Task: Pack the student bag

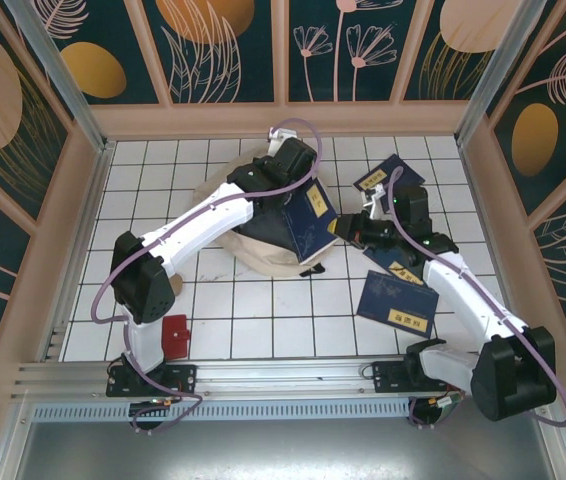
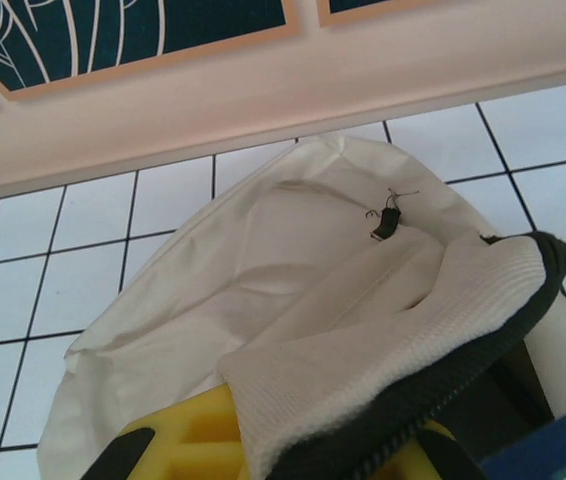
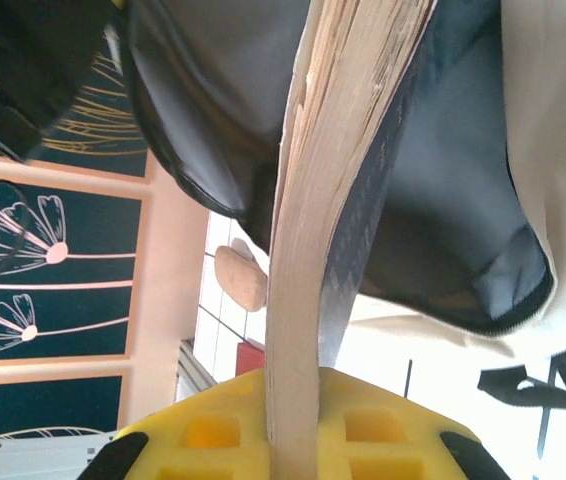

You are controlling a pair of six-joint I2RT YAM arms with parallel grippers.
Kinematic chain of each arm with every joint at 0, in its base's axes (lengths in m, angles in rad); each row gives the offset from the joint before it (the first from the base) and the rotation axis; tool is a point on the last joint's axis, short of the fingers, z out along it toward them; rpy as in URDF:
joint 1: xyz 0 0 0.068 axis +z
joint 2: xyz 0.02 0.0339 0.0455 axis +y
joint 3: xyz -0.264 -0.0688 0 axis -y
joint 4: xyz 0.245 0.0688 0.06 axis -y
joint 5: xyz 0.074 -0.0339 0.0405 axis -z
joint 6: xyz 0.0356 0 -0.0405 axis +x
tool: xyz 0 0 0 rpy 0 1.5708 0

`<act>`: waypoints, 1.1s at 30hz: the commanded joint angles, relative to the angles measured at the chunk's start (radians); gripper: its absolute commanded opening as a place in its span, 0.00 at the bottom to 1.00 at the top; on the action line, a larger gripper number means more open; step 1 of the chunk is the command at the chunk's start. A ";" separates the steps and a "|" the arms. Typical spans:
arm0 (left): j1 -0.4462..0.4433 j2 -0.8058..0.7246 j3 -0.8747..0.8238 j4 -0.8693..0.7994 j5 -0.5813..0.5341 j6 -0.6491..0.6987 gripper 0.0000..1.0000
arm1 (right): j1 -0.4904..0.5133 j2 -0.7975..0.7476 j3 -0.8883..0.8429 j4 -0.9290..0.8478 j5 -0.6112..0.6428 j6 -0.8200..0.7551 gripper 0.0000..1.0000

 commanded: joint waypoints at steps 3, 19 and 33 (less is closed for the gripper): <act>0.003 -0.103 -0.070 0.167 -0.024 0.010 0.00 | 0.028 0.041 -0.001 0.111 0.043 0.078 0.00; 0.004 -0.094 -0.033 0.170 0.018 0.000 0.00 | 0.124 0.499 0.200 0.561 0.021 0.264 0.00; 0.003 -0.033 0.071 0.090 0.061 -0.025 0.00 | 0.224 0.753 0.321 0.756 0.163 0.391 0.00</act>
